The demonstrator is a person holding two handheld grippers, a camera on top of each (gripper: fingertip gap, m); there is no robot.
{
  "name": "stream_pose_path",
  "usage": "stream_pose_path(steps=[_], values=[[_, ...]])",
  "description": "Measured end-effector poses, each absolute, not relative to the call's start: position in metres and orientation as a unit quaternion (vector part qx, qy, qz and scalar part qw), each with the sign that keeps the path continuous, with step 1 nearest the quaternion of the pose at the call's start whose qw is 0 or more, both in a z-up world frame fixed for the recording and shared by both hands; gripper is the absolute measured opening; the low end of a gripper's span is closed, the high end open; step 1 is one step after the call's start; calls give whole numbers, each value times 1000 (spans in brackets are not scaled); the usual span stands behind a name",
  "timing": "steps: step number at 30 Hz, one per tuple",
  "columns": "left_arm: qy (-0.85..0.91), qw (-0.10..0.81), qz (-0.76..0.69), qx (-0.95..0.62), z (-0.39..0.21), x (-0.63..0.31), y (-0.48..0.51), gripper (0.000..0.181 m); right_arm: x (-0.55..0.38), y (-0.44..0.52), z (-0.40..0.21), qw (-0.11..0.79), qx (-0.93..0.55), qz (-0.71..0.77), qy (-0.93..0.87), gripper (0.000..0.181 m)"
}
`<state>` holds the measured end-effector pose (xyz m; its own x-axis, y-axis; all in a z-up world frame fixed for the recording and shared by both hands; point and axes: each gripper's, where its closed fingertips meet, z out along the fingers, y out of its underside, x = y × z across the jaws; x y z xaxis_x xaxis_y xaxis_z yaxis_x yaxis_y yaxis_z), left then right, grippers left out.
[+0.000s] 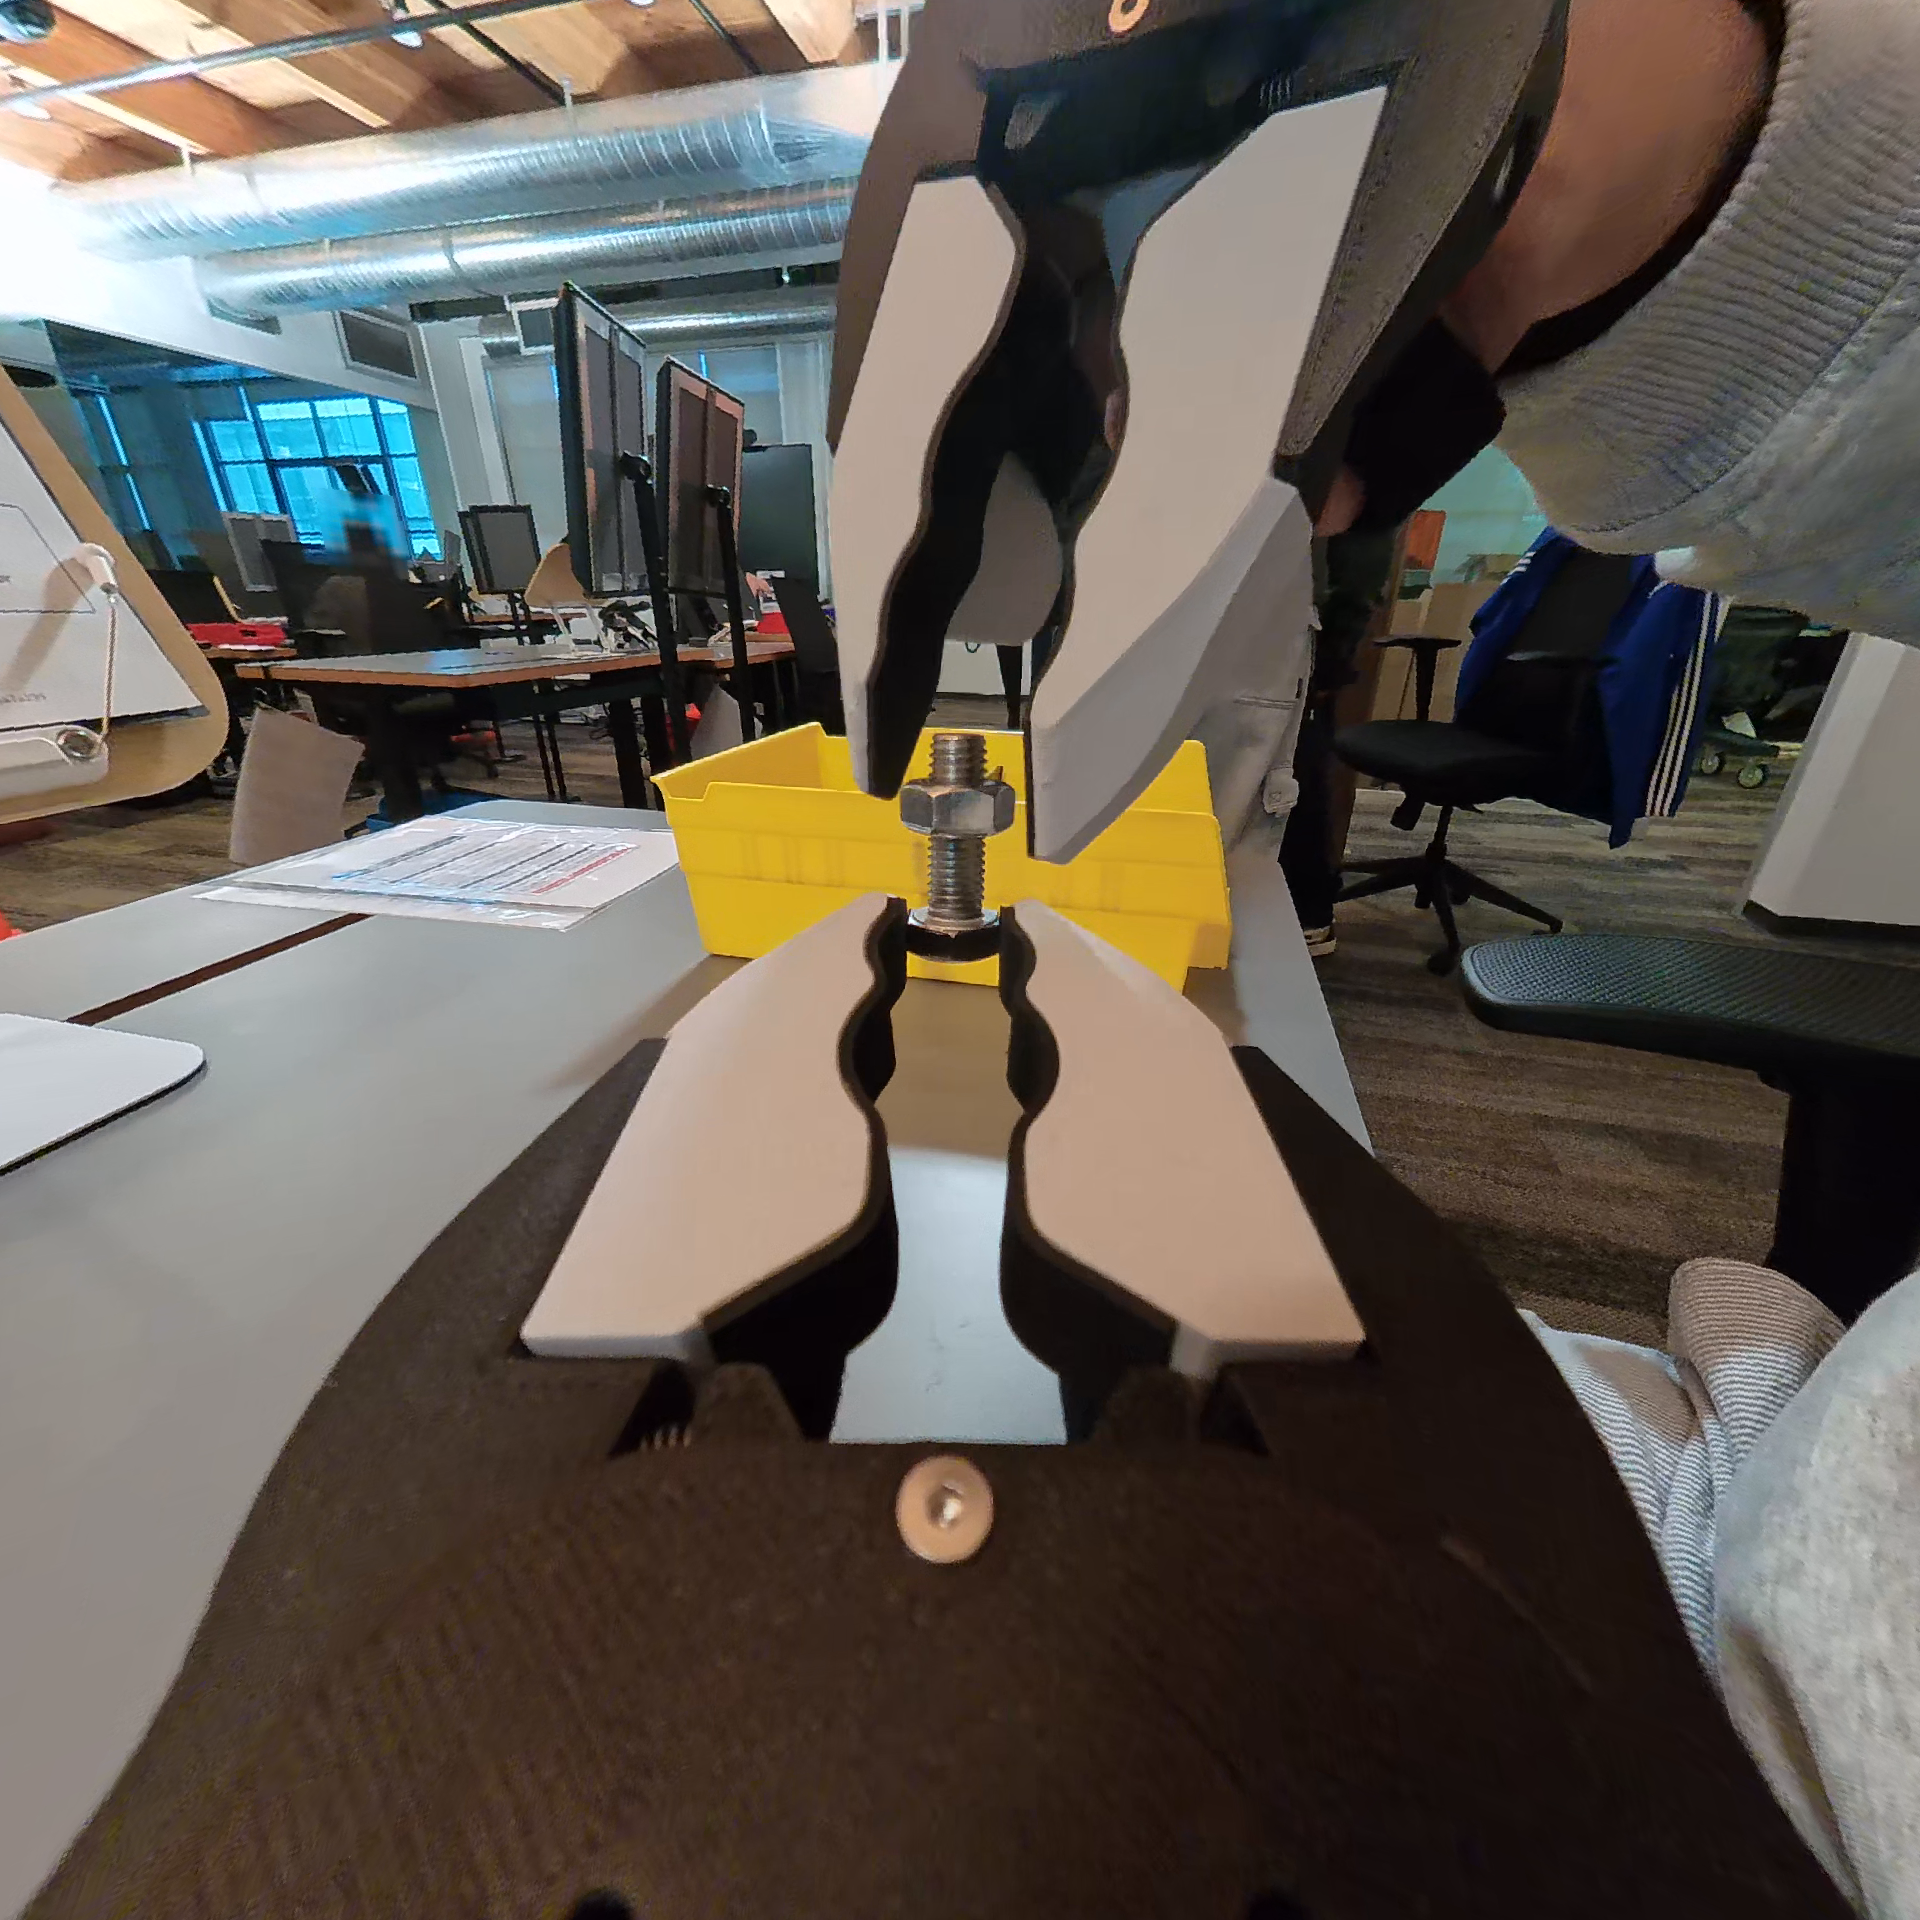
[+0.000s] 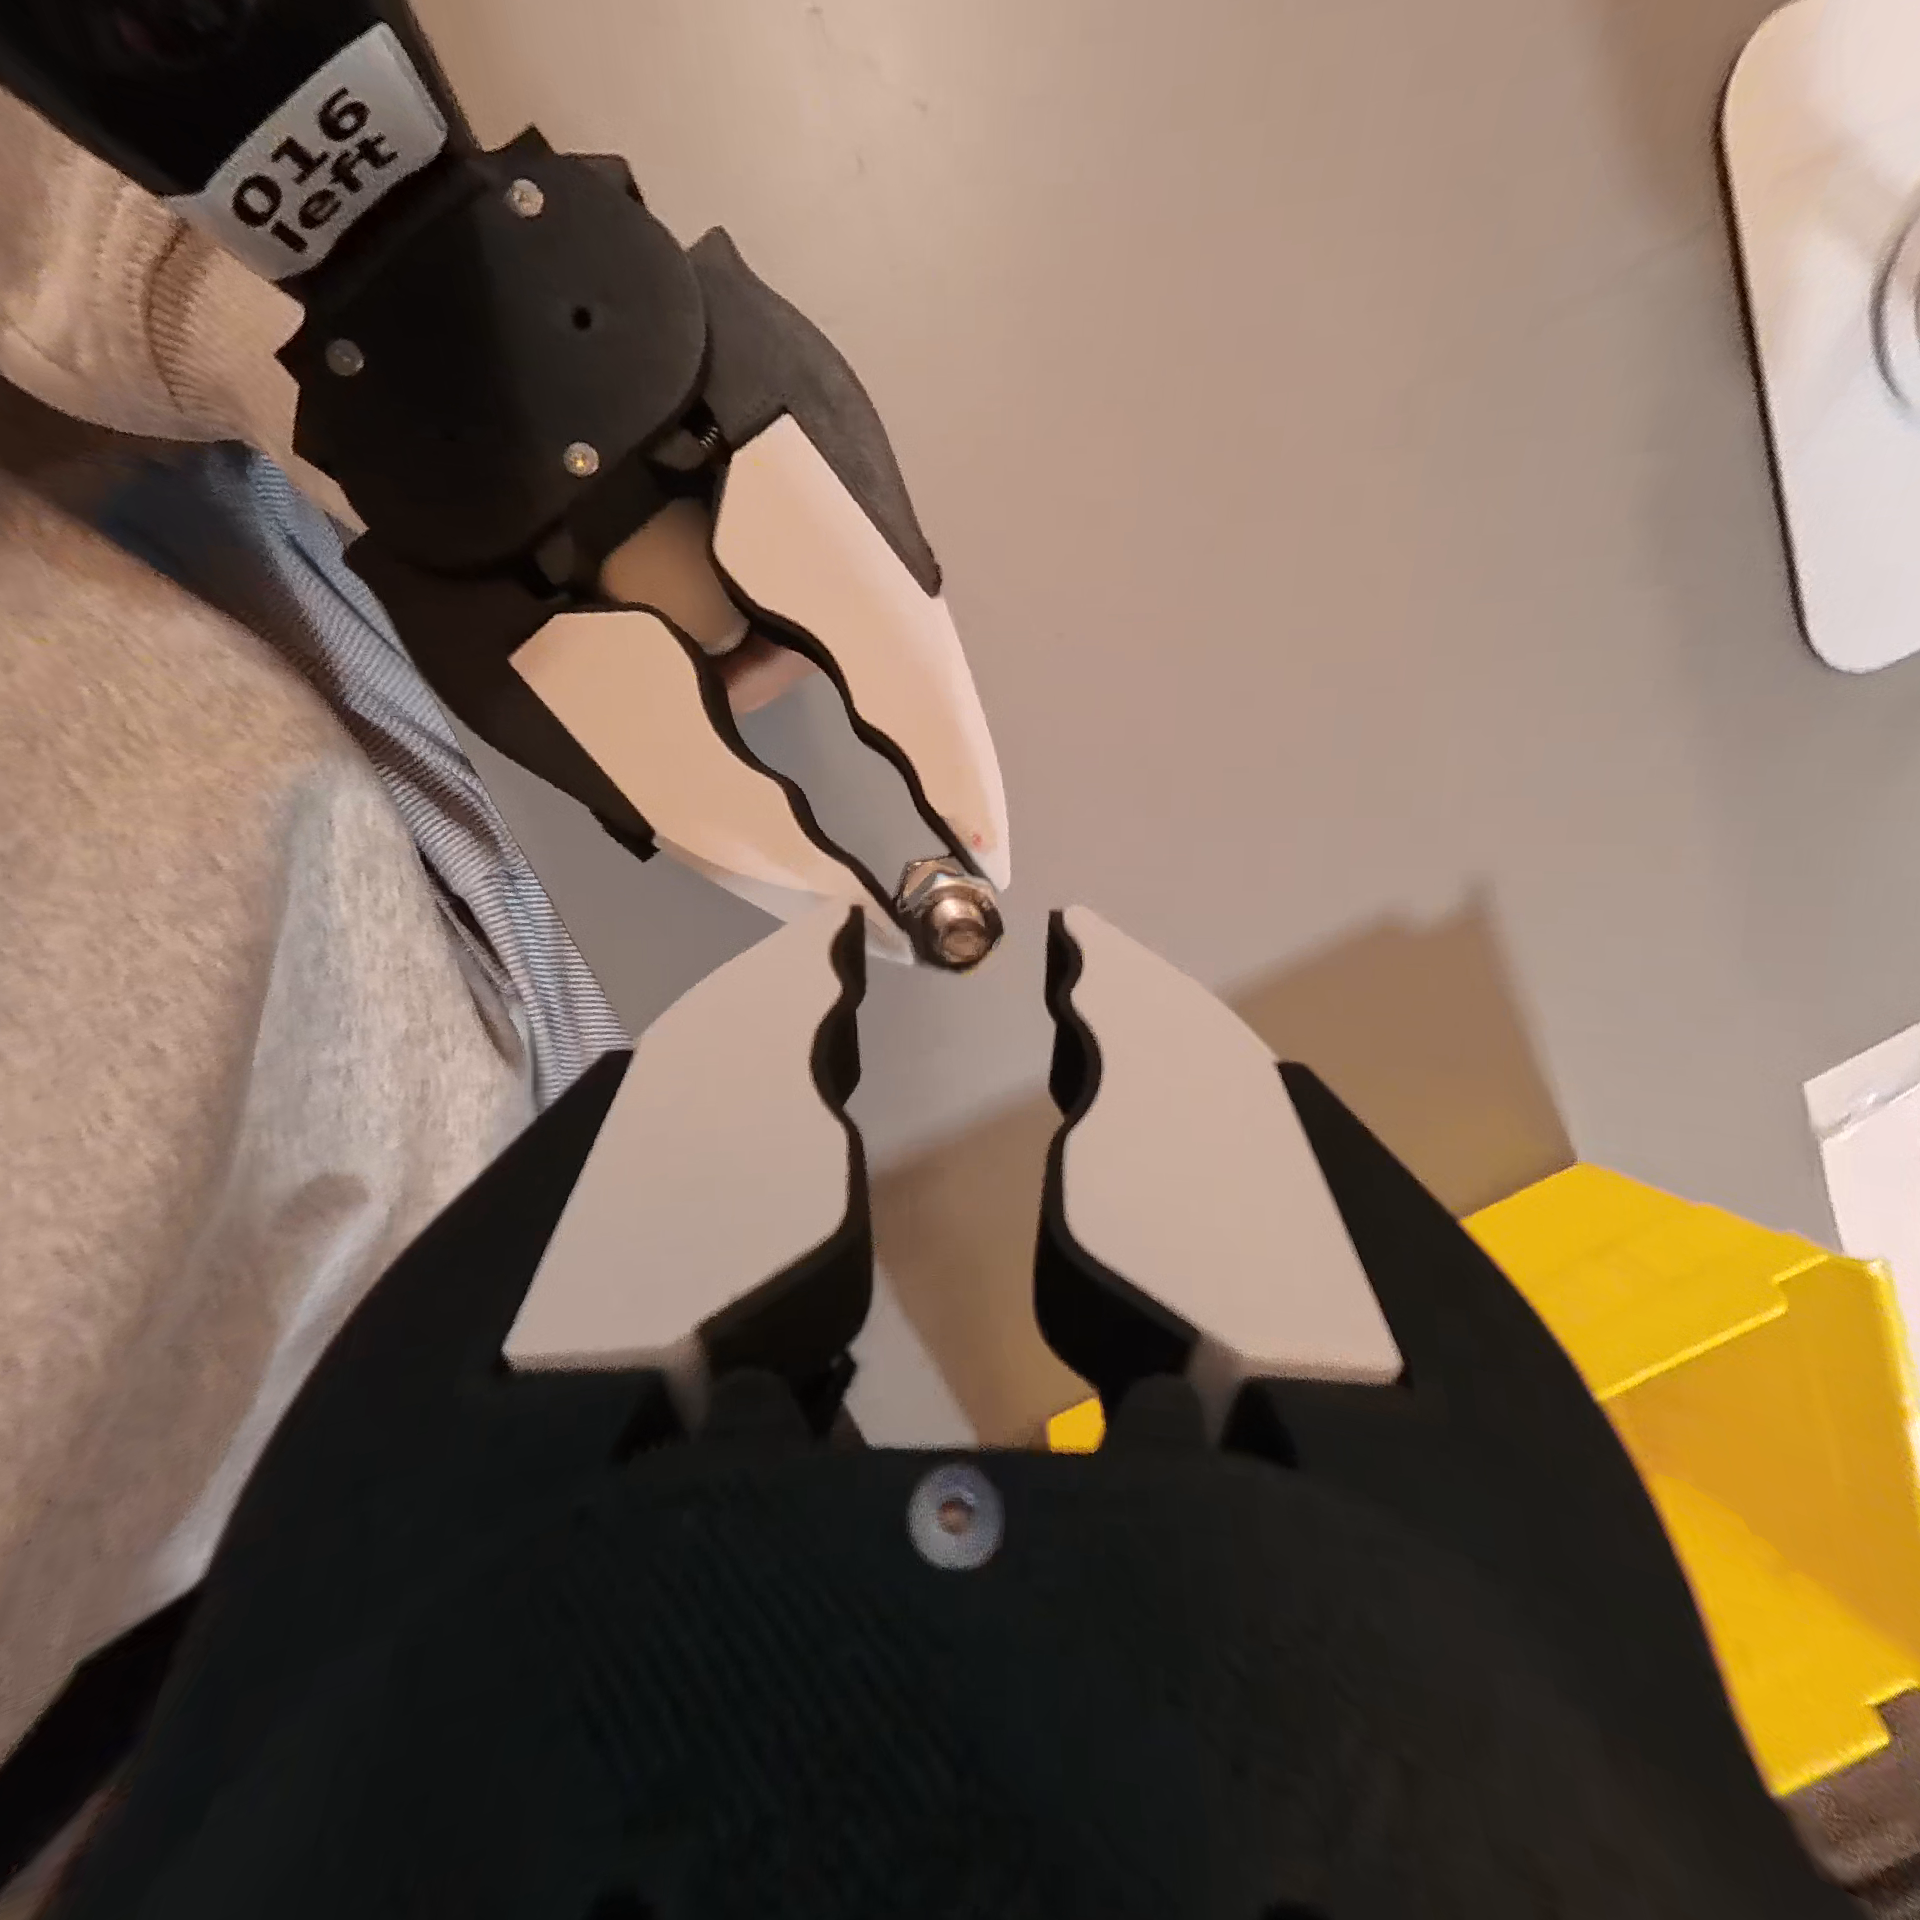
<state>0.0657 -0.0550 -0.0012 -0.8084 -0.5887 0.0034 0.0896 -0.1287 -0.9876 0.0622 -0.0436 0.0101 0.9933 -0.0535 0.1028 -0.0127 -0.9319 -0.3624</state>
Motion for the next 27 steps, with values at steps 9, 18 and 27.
stream_pose_path(steps=[9,18,27], values=[[623,261,-709,-204,-2,67,-54,17,60,-41,11,201,-975,-18,88,30],[626,253,-711,-200,-3,65,-57,17,60,-42,5,183,-982,-17,49,20],[627,243,-716,-188,-3,61,-60,17,54,-43,5,174,-980,-54,-77,20]])
